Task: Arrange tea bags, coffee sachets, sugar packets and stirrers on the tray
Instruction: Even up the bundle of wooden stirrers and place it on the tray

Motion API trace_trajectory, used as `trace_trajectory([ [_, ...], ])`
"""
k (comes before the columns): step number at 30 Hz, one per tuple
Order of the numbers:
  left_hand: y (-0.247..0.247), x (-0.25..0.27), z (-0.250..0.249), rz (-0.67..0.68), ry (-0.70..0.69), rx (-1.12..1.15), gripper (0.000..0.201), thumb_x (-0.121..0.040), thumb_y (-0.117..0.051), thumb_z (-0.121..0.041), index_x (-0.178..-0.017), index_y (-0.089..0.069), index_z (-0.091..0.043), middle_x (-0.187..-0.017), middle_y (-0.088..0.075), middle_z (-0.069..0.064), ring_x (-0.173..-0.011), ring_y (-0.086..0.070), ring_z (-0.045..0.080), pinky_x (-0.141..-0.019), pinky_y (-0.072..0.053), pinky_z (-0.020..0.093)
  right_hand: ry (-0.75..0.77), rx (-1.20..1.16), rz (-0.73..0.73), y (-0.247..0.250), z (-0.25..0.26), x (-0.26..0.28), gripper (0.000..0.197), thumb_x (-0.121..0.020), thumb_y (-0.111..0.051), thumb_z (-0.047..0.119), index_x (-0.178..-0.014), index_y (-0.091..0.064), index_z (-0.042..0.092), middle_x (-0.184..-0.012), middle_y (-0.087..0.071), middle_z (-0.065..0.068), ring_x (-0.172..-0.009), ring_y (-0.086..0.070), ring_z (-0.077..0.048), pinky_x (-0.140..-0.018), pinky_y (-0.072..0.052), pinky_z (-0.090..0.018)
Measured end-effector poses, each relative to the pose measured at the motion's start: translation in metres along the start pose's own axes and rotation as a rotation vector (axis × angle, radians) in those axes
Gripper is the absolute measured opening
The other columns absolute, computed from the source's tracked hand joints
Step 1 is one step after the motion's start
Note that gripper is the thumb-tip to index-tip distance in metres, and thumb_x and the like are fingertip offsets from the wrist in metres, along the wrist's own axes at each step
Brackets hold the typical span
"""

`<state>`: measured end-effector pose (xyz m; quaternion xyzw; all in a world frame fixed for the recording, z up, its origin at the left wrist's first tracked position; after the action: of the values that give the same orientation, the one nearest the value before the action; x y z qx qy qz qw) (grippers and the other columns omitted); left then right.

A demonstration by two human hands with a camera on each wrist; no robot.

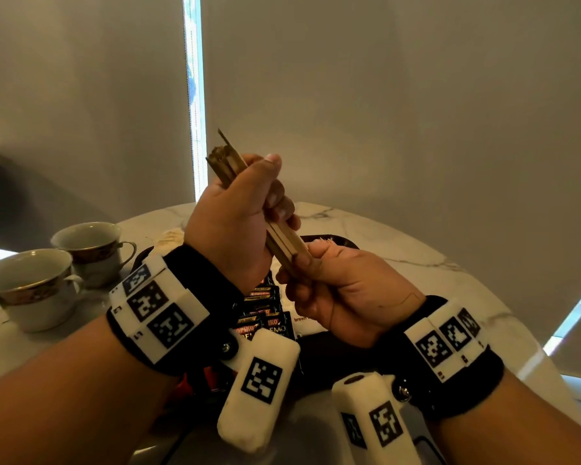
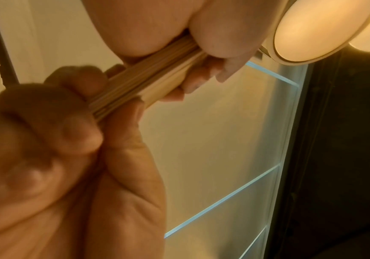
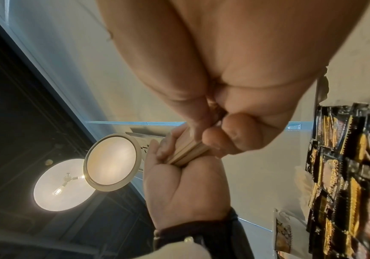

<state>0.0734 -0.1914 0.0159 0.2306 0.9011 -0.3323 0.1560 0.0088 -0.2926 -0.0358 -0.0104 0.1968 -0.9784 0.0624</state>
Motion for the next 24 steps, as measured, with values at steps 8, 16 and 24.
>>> trace_trajectory([
  [8, 0.002, -0.001, -0.011, -0.088, -0.12, 0.048, 0.026, -0.1, -0.058, -0.02, -0.075, -0.053, -0.022, -0.06, -0.047, -0.004, -0.056, -0.05, 0.012, -0.065, -0.051, 0.036, -0.139, -0.243, -0.224, 0.017, 0.003, -0.004, 0.049, -0.096, -0.046, 0.05, -0.107, -0.059, 0.004, -0.073, -0.059, -0.011, -0.069, -0.058, -0.025, -0.064, -0.049, -0.033],
  [16, -0.013, 0.011, 0.021, -0.006, -0.087, -0.076, 0.022, -0.087, -0.063, -0.022, -0.066, -0.059, -0.024, -0.058, -0.048, -0.001, -0.058, -0.05, 0.018, -0.072, -0.046, 0.043, -0.061, -0.259, -0.181, 0.005, -0.001, -0.007, 0.061, -0.104, -0.035, 0.046, -0.079, -0.076, 0.009, -0.084, -0.065, -0.009, -0.071, -0.054, -0.019, -0.069, -0.038, -0.03],
  [24, -0.006, 0.005, -0.001, -0.058, -0.116, -0.016, 0.025, -0.101, -0.057, -0.014, -0.077, -0.05, -0.017, -0.059, -0.045, -0.001, -0.055, -0.048, 0.015, -0.065, -0.05, 0.038, -0.169, -0.236, -0.173, 0.002, 0.0, -0.002, 0.053, -0.097, -0.042, 0.052, -0.113, -0.066, 0.007, -0.069, -0.053, -0.007, -0.07, -0.053, -0.023, -0.066, -0.04, -0.033],
])
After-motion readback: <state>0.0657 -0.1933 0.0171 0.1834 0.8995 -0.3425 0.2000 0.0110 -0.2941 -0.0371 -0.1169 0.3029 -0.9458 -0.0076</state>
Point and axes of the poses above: each hand's wrist, its own x-axis away from the middle knuckle, its own y-axis out of the back of the hand, z = x × y, the point moved 5 cm from there along -x, towards the middle knuckle
